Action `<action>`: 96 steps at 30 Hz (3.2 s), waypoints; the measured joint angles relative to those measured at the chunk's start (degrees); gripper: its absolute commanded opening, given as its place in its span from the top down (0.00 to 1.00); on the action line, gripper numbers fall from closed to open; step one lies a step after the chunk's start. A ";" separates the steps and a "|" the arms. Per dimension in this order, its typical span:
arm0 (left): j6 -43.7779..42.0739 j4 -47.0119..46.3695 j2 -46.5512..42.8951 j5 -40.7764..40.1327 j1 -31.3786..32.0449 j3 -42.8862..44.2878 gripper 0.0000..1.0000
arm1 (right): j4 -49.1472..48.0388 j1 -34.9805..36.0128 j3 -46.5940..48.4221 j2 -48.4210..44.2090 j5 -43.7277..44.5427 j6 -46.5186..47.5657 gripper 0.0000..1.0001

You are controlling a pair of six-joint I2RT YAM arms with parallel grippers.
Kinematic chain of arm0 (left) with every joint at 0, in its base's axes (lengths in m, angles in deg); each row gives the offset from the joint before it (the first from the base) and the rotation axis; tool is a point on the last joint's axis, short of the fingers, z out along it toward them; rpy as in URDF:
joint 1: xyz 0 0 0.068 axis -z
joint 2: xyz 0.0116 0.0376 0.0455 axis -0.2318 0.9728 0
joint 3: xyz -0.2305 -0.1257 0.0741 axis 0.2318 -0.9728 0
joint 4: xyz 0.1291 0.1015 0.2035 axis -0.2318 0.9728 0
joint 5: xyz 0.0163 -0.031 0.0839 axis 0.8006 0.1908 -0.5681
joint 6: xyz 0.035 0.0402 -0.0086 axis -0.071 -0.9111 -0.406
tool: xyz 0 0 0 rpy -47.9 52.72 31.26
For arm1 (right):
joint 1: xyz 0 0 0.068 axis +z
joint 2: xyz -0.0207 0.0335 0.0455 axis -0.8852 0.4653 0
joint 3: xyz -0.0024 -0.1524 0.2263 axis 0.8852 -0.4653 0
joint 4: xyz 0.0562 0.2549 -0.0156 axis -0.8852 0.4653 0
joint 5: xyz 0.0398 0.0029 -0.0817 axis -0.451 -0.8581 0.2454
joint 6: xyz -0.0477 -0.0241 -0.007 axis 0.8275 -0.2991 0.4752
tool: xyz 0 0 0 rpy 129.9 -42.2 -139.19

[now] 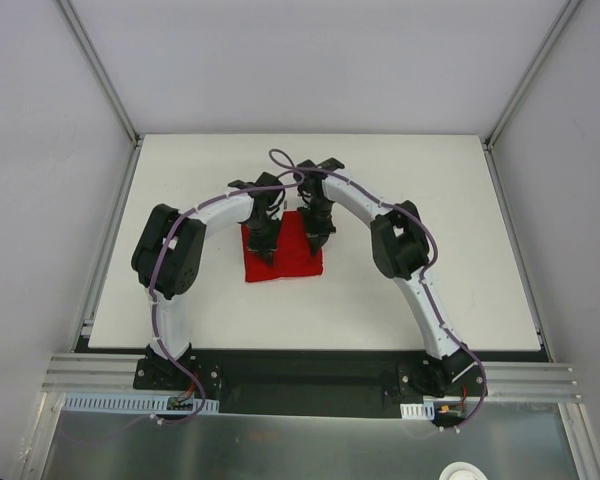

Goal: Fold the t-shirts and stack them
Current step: Smooth out wrinkles on the folded tshirt

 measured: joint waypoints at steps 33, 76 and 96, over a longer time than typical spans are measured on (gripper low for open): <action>-4.83 4.20 -16.33 -7.85 -3.76 17.11 0.61 | 0.37 -2.86 0.24 -16.87 13.55 3.76 1.00; -6.75 5.62 9.55 11.91 -22.43 13.31 0.43 | -2.56 -12.41 -3.50 -9.25 -6.95 -0.48 0.48; -5.70 5.84 12.52 22.23 -22.56 14.73 0.39 | -5.25 -6.27 -1.20 -8.33 -16.83 -2.62 0.50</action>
